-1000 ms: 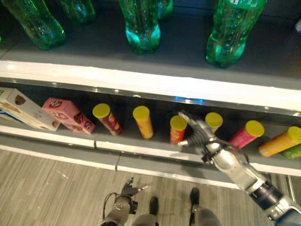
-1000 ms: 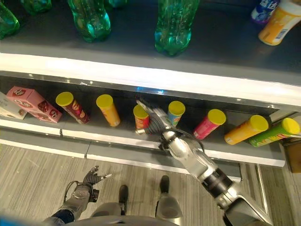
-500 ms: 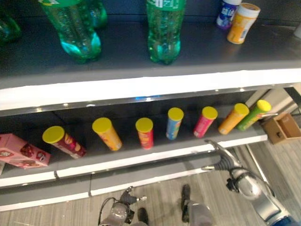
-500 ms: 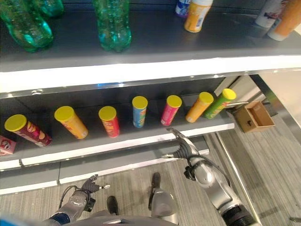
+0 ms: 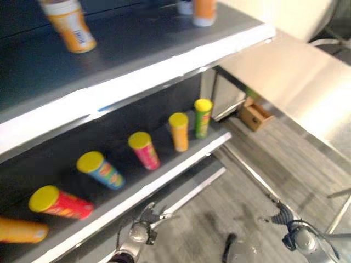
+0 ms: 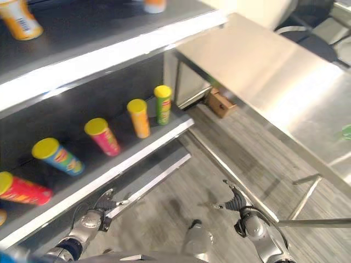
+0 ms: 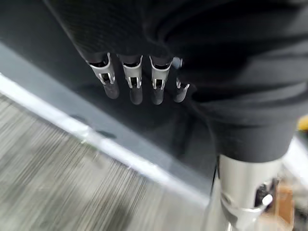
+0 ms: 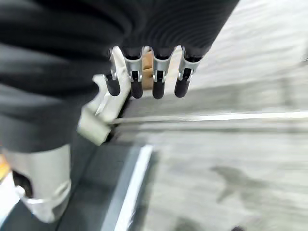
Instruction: Put the goods on the table back onto the shelves and tidy them up.
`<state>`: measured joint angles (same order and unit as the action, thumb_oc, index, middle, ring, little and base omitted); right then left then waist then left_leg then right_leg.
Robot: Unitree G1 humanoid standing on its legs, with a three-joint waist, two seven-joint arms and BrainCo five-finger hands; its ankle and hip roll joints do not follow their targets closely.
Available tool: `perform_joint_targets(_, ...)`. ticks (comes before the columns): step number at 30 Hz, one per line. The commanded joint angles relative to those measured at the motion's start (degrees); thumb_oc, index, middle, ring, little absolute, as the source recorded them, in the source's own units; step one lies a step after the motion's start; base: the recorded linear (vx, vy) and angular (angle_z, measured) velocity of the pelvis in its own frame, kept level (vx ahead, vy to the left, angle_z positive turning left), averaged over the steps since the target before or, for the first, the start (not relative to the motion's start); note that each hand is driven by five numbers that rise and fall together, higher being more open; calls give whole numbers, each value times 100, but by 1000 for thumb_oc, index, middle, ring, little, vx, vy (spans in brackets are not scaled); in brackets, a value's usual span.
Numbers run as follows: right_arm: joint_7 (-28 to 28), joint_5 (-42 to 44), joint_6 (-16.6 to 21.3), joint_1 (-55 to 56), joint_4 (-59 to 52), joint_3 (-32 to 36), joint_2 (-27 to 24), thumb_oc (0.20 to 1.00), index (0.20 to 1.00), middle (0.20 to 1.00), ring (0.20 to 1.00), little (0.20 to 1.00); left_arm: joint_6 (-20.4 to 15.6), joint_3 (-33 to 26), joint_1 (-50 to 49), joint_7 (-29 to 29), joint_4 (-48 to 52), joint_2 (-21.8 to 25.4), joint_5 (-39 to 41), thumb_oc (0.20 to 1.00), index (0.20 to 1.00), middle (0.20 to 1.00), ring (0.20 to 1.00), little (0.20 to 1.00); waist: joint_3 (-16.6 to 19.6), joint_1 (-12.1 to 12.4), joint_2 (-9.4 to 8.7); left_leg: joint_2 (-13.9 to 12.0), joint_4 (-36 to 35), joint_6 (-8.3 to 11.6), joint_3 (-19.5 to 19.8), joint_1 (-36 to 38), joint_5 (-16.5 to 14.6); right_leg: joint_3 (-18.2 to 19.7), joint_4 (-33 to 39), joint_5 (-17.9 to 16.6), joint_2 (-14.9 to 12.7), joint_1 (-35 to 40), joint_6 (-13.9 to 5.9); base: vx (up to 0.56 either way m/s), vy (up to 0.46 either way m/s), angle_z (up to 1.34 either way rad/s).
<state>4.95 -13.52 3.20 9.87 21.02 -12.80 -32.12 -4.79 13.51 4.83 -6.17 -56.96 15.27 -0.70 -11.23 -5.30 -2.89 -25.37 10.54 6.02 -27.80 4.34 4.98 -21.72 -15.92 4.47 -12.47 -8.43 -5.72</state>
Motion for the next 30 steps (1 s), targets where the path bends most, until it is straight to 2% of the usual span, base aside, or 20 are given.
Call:
perform_joint_targets(1, 193, -12, 150, -24, -30, 275, 8, 1000, 1000, 1000, 1000, 1000, -60, 106, -31, -13, 115, 224, 38, 1000, 1000, 1000, 1000, 1000, 9, 28, -249, 239, -701, 498, 16, -357, -167, 43, 1650, -110, -220, 1294, -579, -37, -483, -66)
perform_joint_targets(3, 218, 102, 184, 96, 218, 302, -8, 1000, 1000, 1000, 1000, 1000, -64, 160, -63, 3, 140, 166, 19, 1000, 1000, 1000, 1000, 1000, -39, -29, -136, -36, -844, 619, 80, -283, 129, 108, 1694, 195, 170, 1364, -379, -29, -304, -3)
perform_joint_targets(4, 204, 188, 175, 84, 407, 224, 32, 1000, 1000, 1000, 1000, 1000, -47, 162, 155, -15, -293, 34, 29, 1000, 1000, 1000, 1000, 1000, -63, -126, -126, -177, -900, 668, 72, -218, 293, 167, 1707, 305, 362, 1428, -280, -26, -339, 0)
perform_joint_targets(5, 225, 246, 207, 171, 381, 308, -12, 1000, 1000, 1000, 1000, 1000, 7, 41, 169, 85, -249, 164, 98, 1000, 1000, 1000, 1000, 1000, -109, -139, -79, -280, -851, 728, 122, -234, 506, 192, 1779, 382, 520, 1523, -194, -22, -279, 2)
perform_joint_targets(7, 248, 452, 160, 141, 769, 353, 15, 1000, 1000, 1000, 1000, 1000, -38, -2, 195, 109, -96, 354, 213, 1000, 1000, 1000, 1000, 1000, -198, -148, -22, -308, -755, 761, 244, -270, 736, 220, 1853, 450, 672, 1625, -71, -83, -230, -28)
perform_joint_targets(8, 233, 551, 119, -5, 1050, 256, 64, 1000, 1000, 1000, 1000, 1000, -124, -69, 220, 161, 50, 407, 388, 1000, 1000, 1000, 1000, 1000, -305, -27, -105, 72, -397, 470, 1048, -472, 429, 333, 1787, 380, 681, 1491, -15, -117, -274, -48)
perform_joint_targets(9, 237, 608, 112, -125, 1358, 158, 114, 1000, 1000, 1000, 1000, 1000, -152, -54, 158, 133, 82, 410, 401, 1000, 1000, 1000, 1000, 1000, -319, 77, -171, 508, -257, 288, 1674, -490, -26, 529, 1746, 361, 672, 1418, 0, -96, -212, -79)
perform_joint_targets(10, 237, 608, 112, -125, 1358, 158, 114, 1000, 1000, 1000, 1000, 1000, -152, -54, 158, 133, 82, 410, 401, 1000, 1000, 1000, 1000, 1000, -319, 77, -171, 508, -257, 288, 1674, -490, -26, 529, 1746, 361, 672, 1418, 0, 59, -200, -118)
perform_joint_targets(11, 203, 530, 106, -224, 1635, 65, 178, 1000, 1000, 1000, 1000, 1000, -190, -83, 67, 138, 92, 410, 466, 1000, 1000, 1000, 1000, 1000, -272, 116, -240, 917, -105, 146, 2002, -476, -593, 791, 1794, 369, 723, 1448, 42, 69, -147, -124)
perform_joint_targets(13, 222, 683, 43, -335, 2154, 142, 351, 1000, 1000, 1000, 1000, 1000, -181, -93, 70, 106, -1, 390, 480, 1000, 1000, 1000, 1000, 1000, -246, 132, -241, 1234, -24, 44, 2095, -500, -868, 970, 1785, 374, 782, 1433, 61, 62, -100, -85)
perform_joint_targets(17, 387, 1266, -30, -606, 3680, 417, 865, 1000, 1000, 1000, 1000, 1000, -193, -76, 138, 61, -403, 246, 450, 1000, 1000, 1000, 1000, 1000, -204, 182, -241, 1979, -154, -72, 2411, -662, -1033, 1153, 1750, 333, 857, 1399, 72, 34, -3, -40)
perform_joint_targets(18, 387, 1266, -28, -609, 3683, 416, 866, 1000, 1000, 1000, 1000, 1000, -193, -77, 141, 61, -405, 247, 450, 1000, 1000, 1000, 1000, 1000, -192, 174, -245, 1986, -164, -74, 2416, -678, -1019, 1147, 1751, 328, 852, 1383, 71, 73, 8, -34)
perform_joint_targets(19, 467, 1516, -66, -696, 4409, 593, 1058, 1000, 1000, 1000, 1000, 1000, -199, -92, 188, 40, -576, 191, 475, 1000, 1000, 1000, 1000, 1000, -174, 192, -221, 2346, -221, -129, 2578, -854, -968, 1259, 1735, 319, 927, 1379, 82, 82, 33, -31)
perform_joint_targets(23, 520, 1726, -97, -742, 4844, 810, 1151, 1000, 1000, 1000, 1000, 1000, -225, -91, 178, 62, -782, 110, 507, 1000, 1000, 1000, 1000, 1000, -121, 165, -147, 2428, -532, -213, 2606, -672, -907, 1449, 1714, 340, 1023, 1420, 70, 105, 75, -29)
perform_joint_targets(30, 597, 2054, -113, -804, 5188, 1220, 1058, 1000, 1000, 1000, 1000, 1000, -247, -81, 166, 106, -928, 86, 483, 1000, 1000, 1000, 1000, 1000, 153, 51, -130, 2372, -1189, -364, 2245, -192, -833, 1679, 1640, 310, 956, 1410, -58, 120, 112, -32)
